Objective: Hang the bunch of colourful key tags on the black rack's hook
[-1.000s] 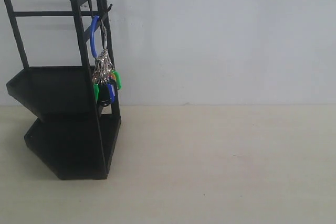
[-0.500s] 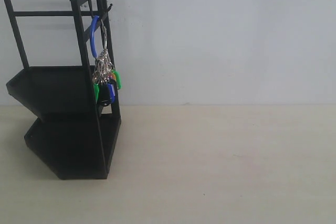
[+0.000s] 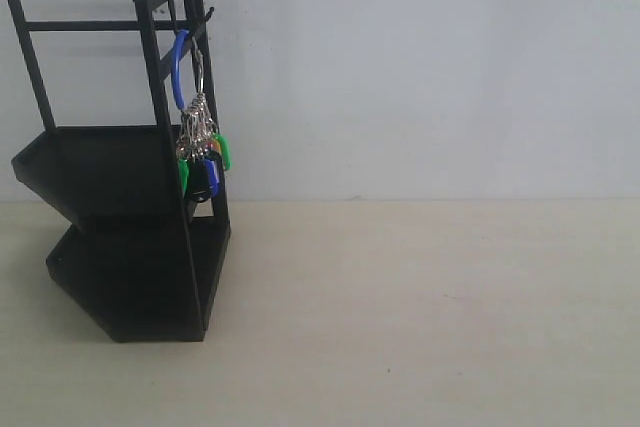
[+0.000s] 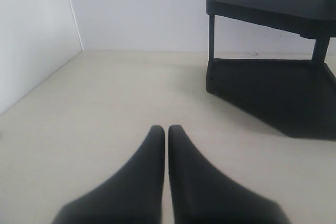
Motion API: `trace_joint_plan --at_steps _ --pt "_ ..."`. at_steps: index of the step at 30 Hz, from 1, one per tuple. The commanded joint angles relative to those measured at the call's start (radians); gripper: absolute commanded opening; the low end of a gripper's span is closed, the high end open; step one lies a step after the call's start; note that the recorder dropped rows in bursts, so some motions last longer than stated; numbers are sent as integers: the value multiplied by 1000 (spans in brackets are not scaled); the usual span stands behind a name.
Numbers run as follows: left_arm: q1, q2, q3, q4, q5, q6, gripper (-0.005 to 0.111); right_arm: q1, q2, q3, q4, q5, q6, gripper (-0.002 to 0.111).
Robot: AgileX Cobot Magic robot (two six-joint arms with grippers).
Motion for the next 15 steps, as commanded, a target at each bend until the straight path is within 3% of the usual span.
trace_joint_plan --at_steps 1,6,15 --pt "-1 4 -2 0 -6 -6 4 -1 -5 4 -34 108 -56 0" --pt "-1 4 -2 0 -4 -6 4 -1 -5 4 -37 113 -208 0" --pt "-1 4 -2 0 -4 -6 4 -1 -5 4 -37 128 -215 0"
